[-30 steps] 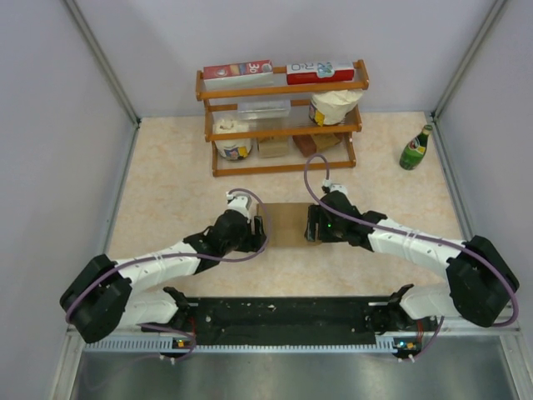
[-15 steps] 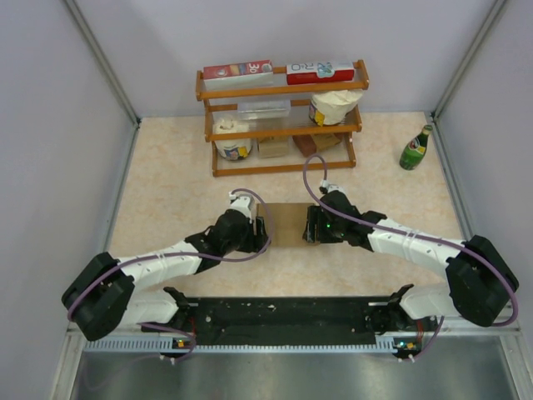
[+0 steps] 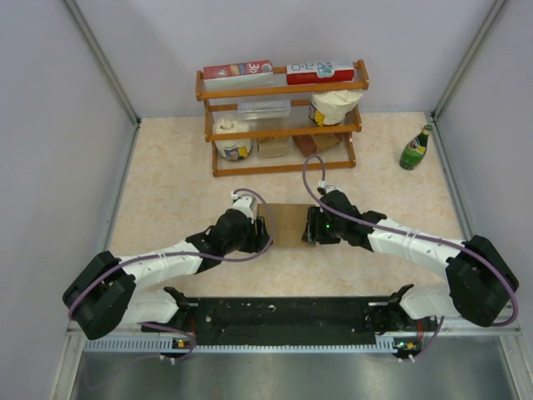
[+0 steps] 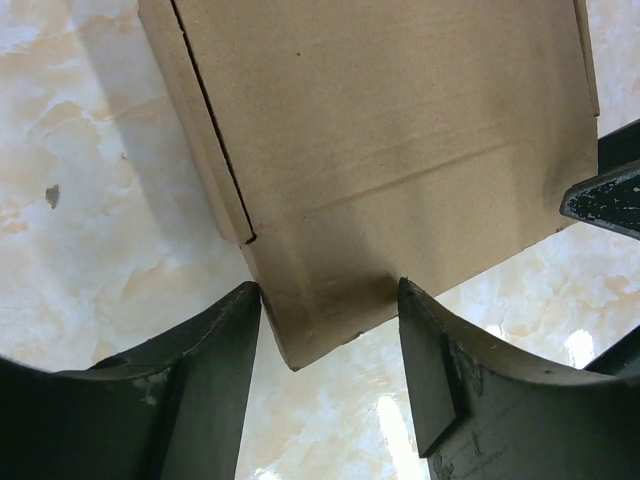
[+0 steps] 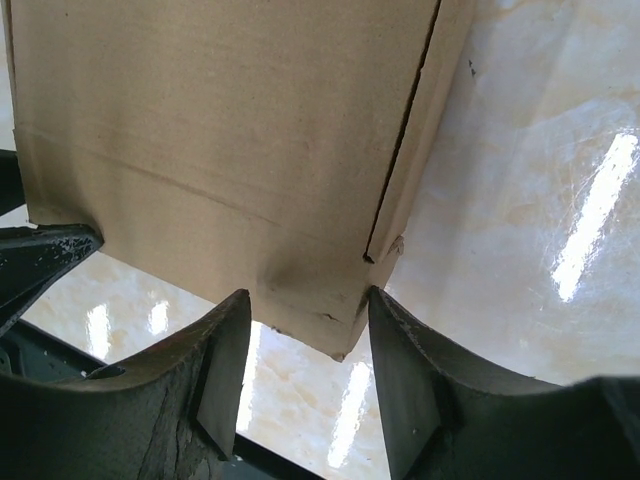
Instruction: Fold the paper box
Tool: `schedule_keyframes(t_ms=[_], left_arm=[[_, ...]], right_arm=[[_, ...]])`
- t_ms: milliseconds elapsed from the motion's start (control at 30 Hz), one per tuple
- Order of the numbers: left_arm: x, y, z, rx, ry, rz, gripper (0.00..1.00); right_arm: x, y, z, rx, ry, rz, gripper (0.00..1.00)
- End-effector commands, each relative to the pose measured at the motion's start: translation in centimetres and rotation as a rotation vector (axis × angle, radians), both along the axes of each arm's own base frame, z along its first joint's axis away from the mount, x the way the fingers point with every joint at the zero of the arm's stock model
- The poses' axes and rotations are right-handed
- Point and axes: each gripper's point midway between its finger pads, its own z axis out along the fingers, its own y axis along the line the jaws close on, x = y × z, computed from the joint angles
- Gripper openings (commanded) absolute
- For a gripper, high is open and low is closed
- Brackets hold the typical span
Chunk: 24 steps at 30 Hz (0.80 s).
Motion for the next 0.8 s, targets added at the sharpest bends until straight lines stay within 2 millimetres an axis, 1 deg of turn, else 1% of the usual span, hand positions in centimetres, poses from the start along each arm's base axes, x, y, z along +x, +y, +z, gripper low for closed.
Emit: schedule_keyframes(t_ms=[0,133,333,467,633,667,767], left_arm=[[0.9,-1.7,3.3,-0.095,-0.067,-0.022,0.60],[0.9,-1.8,3.4,-0.097,-0.067,-0.021,0.57],[0.8,-1.8,3.4,-0.098,-0.066,-0.022,0.55],[0.9,-1.8,3.3,-0.092,-0.064,-0.022,0.55],[0.8,-1.3,2.6,-0.054,-0.056,-0.021,0.56],[0.8,-1.3,2.6,-0.048,-0.055,-0.020,0.56],[0.9,-1.0,2.3,-0.031,-0.054,-0.014,0.57]], right_arm=[[0.5,1.3,1.9,0.054,-0.032,0.023,0.49],[0.6,1.3,2.1,0.050,-0.041,0.022,0.49],[0.7,1.2,2.2,0.049,-0.044,0.017,0.48],[0.7,1.1,2.2,0.043,-0.046,0.012,0.47],[0.6,0.9,1.7,0.025,-0.036,0.015,0.48],[0.9,0.6,1.5,0.009,-0.046,0.000,0.48],[0.9,0.6,1.4,0.006,-0.042,0.001,0.48]])
